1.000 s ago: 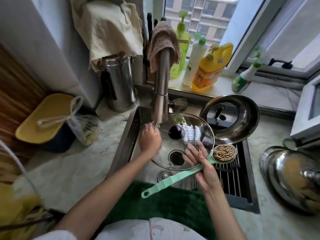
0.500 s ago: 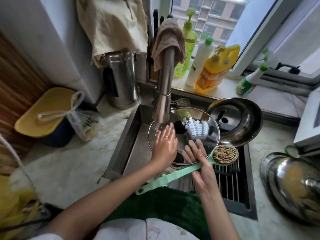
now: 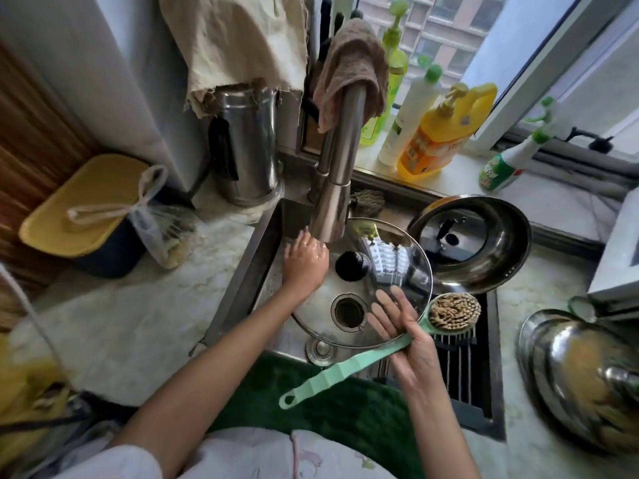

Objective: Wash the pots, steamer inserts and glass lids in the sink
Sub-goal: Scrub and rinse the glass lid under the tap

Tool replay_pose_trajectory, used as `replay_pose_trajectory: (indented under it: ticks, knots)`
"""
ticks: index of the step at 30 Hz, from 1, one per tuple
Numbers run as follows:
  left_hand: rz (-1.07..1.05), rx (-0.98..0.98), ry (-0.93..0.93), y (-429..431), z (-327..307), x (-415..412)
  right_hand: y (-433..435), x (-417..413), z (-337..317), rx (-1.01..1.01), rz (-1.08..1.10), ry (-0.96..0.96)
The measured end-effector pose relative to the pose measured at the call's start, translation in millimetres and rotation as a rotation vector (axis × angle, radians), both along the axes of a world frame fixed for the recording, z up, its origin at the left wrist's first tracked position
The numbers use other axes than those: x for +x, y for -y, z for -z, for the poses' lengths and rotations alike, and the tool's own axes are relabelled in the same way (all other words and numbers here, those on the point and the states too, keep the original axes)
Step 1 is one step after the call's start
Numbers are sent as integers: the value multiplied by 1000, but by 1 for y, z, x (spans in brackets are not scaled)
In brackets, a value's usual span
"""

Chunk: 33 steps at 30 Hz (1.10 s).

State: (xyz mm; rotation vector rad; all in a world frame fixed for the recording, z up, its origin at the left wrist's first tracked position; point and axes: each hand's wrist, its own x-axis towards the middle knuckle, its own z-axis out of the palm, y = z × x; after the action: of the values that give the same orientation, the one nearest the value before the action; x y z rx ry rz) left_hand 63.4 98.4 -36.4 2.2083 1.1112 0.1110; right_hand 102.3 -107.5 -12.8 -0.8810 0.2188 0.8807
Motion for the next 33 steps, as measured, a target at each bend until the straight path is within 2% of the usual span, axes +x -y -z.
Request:
replay_pose_trajectory:
  ticks: [2,4,6,8,11,14,18,21,24,28,33]
  knots:
    - [-18,-193,-67,-22,4,-1,6,6,2,9,-10,-12]
    - [-60,-442,-34,-33,5,-12,12,14,7,5,-18,-48]
    - [-175,-757,139,-38,0,-27,15,18,10,18,-54,-81]
    - [-226,-993,303,-44,-15,-46,16,17,14,34,-97,-131]
    - [-131,-1285,489,-55,-39,-81,9,11,21,102,-150,-226]
    - [62,-1416,554,-64,-61,-114,-10,0,26,132,-179,-301]
    - [132,-1311,615,-75,-95,-136,-47,-18,34,106,-191,-383]
    - [166,-1182,615,-88,-110,-141,-79,-25,29,3,-198,-373]
    - [182,-1092,610,-101,-111,-140,-105,-18,26,-48,-115,-338]
    - [109,-964,624,-108,-101,-123,-118,-3,10,-46,-28,-235]
    - [-25,-928,679,-106,-74,-84,-93,19,-7,-71,-19,-49]
